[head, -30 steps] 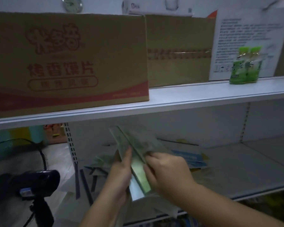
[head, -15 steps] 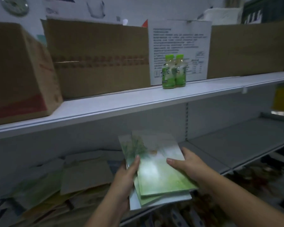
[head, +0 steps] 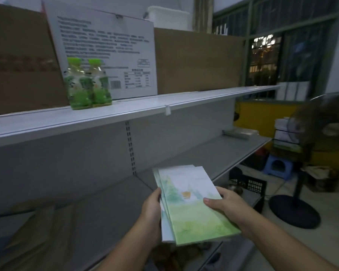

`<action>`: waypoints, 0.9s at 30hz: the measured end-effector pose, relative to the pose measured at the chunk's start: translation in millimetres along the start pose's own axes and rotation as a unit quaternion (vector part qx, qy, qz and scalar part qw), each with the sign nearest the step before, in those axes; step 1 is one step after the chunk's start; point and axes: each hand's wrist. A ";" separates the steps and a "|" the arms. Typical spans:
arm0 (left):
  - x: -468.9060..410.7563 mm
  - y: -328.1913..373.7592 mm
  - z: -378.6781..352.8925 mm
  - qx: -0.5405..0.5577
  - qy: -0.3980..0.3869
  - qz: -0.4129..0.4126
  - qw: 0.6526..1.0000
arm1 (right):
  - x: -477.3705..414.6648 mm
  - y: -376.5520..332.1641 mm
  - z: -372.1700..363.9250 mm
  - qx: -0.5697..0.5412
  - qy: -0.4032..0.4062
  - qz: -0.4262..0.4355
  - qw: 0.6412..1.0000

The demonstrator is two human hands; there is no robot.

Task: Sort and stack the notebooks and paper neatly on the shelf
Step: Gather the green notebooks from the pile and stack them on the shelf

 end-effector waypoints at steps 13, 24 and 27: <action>-192.6 -61.8 -140.9 0.020 -0.056 0.077 0.995 | -127.7 43.9 142.5 0.016 0.131 -0.071 0.989; -347.6 -86.3 -262.1 0.047 -0.225 0.236 0.944 | -256.1 55.1 286.5 0.046 0.185 -0.119 0.975; -378.1 -100.0 -294.9 0.037 -0.184 0.224 0.956 | -284.0 66.2 326.1 0.042 0.195 -0.118 0.973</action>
Point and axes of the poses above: each hand's wrist, its own x-axis away from the middle knuckle, its own z-axis out of the back of the hand, y = z × x, and after that the axes turned 10 degrees about x, right-handed
